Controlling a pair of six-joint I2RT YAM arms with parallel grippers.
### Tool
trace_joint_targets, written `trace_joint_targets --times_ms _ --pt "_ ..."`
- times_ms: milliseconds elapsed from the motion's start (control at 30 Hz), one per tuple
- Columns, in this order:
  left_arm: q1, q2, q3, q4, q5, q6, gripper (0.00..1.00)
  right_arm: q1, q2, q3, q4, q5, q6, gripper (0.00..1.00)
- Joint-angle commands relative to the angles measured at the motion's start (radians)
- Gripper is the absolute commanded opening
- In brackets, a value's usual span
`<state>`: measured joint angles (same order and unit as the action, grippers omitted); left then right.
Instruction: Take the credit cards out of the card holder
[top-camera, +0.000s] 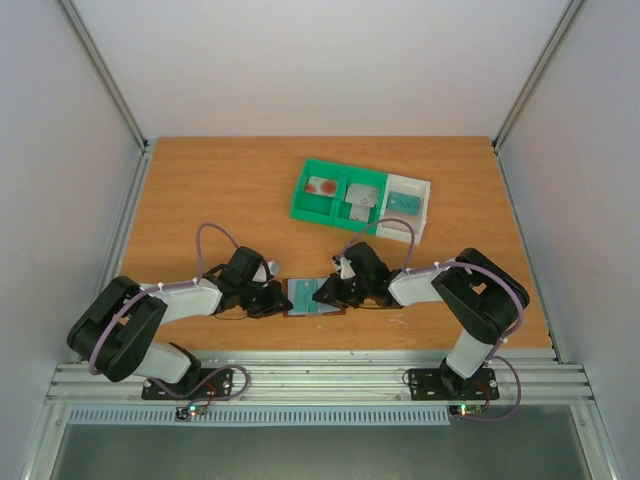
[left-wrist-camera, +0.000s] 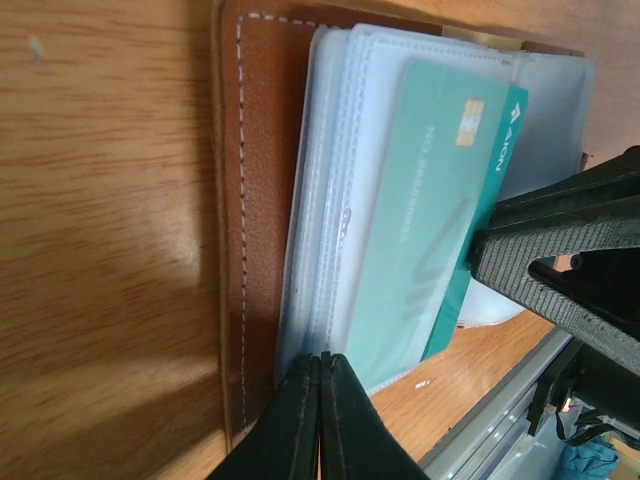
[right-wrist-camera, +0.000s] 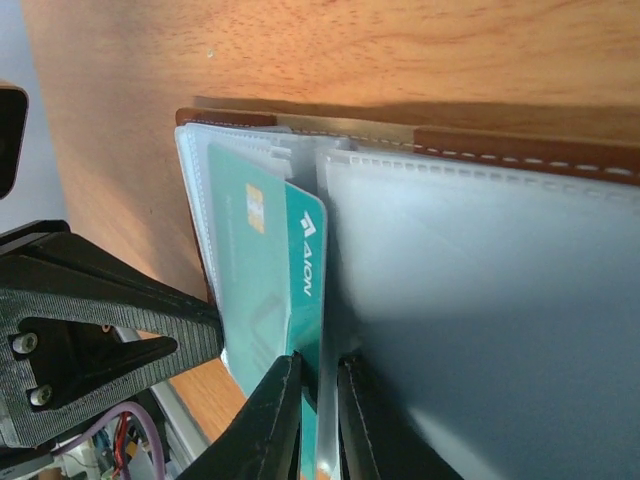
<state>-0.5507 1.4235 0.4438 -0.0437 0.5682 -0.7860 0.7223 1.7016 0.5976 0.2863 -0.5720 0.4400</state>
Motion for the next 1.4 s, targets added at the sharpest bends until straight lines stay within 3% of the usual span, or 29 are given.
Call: trace_joint_targets --times_ms 0,100,767,1367 --pt "-0.002 0.001 -0.034 -0.032 -0.056 -0.006 0.04 0.015 0.032 -0.002 0.059 -0.002 0.019 0.1" --pt "-0.002 -0.002 -0.038 -0.034 -0.06 -0.007 0.03 0.014 0.022 -0.012 0.069 0.001 0.019 0.01" --pt "-0.002 0.01 -0.02 -0.048 -0.065 -0.011 0.04 -0.035 -0.182 0.004 -0.219 0.065 -0.078 0.01" --pt "-0.002 -0.067 0.014 -0.082 -0.026 -0.04 0.11 -0.04 -0.416 0.188 -0.695 0.133 -0.296 0.01"
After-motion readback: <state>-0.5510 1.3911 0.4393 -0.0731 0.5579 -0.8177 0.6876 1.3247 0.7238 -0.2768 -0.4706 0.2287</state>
